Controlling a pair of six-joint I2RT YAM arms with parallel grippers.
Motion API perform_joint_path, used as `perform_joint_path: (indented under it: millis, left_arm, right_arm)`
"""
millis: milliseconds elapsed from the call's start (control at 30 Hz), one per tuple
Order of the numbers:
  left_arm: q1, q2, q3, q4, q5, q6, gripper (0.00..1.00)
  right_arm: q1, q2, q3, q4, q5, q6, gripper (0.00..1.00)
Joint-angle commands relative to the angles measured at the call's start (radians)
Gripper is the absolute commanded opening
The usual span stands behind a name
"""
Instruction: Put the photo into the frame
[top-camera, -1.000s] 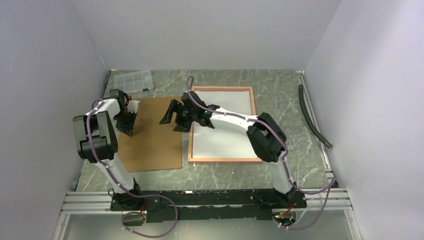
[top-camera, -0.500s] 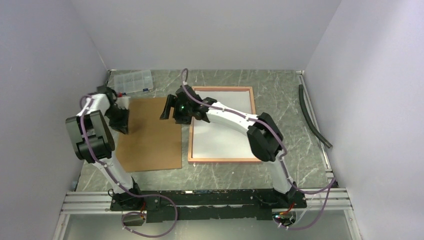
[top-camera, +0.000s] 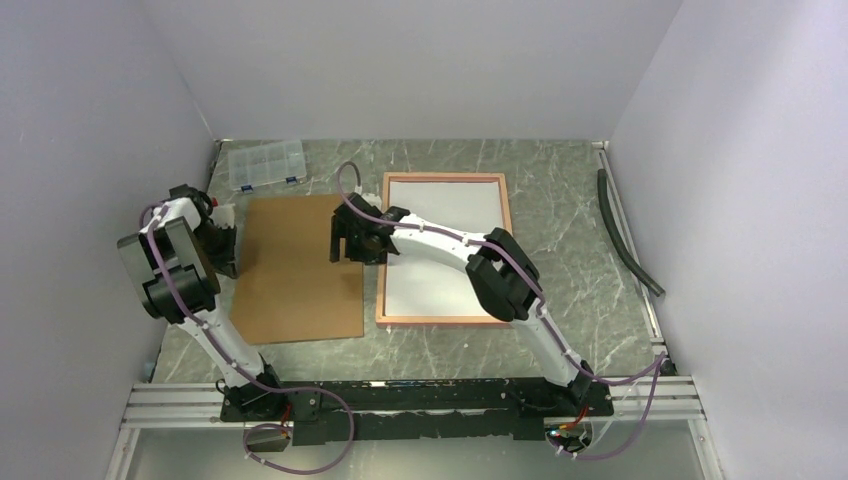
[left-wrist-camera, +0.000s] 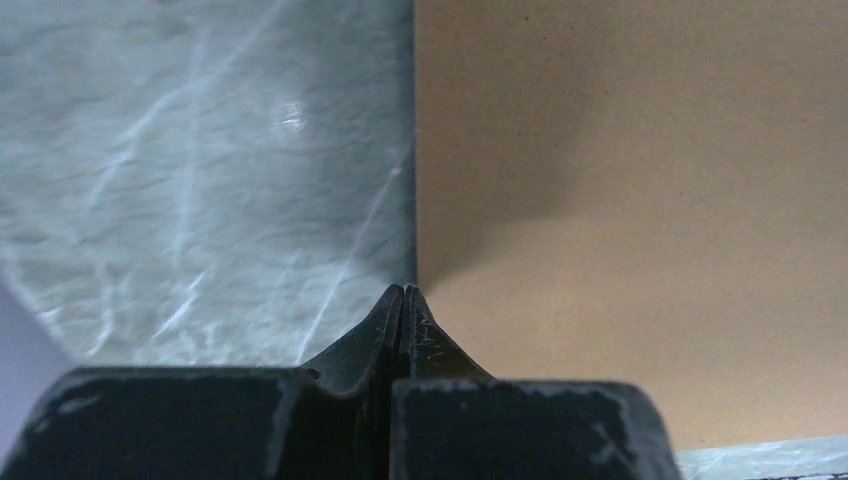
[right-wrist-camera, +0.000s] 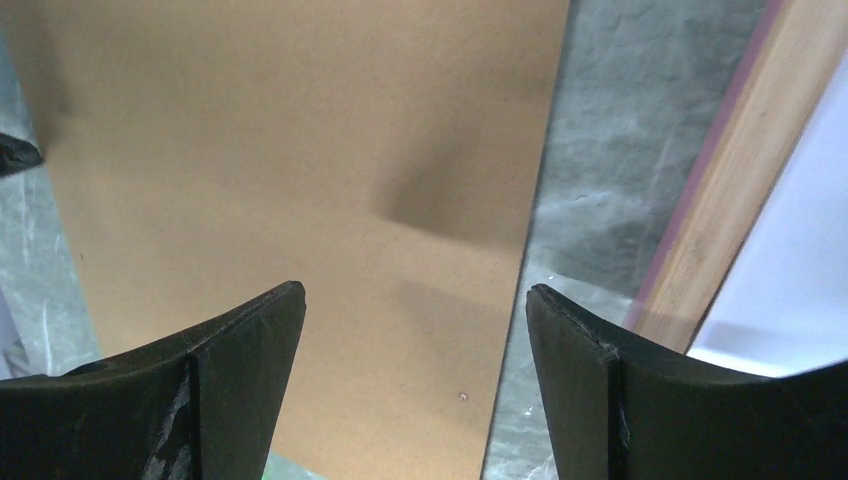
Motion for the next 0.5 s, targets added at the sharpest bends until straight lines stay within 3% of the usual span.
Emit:
perform_joint_path:
  millis: [0,300,467]
  left_arm:
    - [-0.029,0.030,-0.026,0.062,0.003,-0.053,0.03]
    - [-0.127,0.070,-0.050,0.042,0.053,-0.105,0.03]
    - [-0.146,0.074,-0.072,0.056,0.041,-0.113,0.03]
  right_arm:
    - [-0.002,0.001,0.043,-0.010,0.084,-0.003,0.86]
    - [-0.002,0.118,0.160,-0.067,0.046,0.011,0.86]
    - [-0.002,0.106,0.157,-0.082,0.070,0.010,0.86]
